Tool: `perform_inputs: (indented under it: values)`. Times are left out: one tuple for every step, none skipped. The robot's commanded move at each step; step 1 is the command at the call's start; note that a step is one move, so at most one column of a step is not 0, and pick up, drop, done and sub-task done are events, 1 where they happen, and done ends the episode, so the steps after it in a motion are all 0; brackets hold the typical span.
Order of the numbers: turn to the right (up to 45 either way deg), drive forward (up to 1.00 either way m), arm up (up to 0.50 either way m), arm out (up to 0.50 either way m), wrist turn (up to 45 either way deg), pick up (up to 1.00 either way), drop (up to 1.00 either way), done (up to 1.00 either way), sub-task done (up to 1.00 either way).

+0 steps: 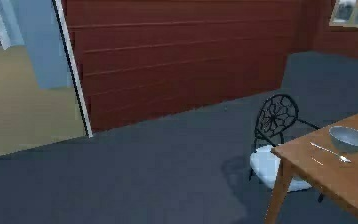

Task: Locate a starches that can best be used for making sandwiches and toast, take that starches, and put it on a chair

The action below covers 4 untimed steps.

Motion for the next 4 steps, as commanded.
perform_inputs:
  values:
    - [-21.0, 0.00, 0.00, 0.00, 0.0, 0.00, 0.00, 0.00, 0.00]
    - [45.0, 0.00, 0.00, 0.00, 0.0, 0.00, 0.00, 0.00, 0.00]
    - [45.0, 0.00, 0.00, 0.00, 0.0, 0.00, 0.00, 0.00, 0.00]
    - [45.0, 0.00, 0.00, 0.00, 0.0, 0.00, 0.00, 0.00, 0.00]
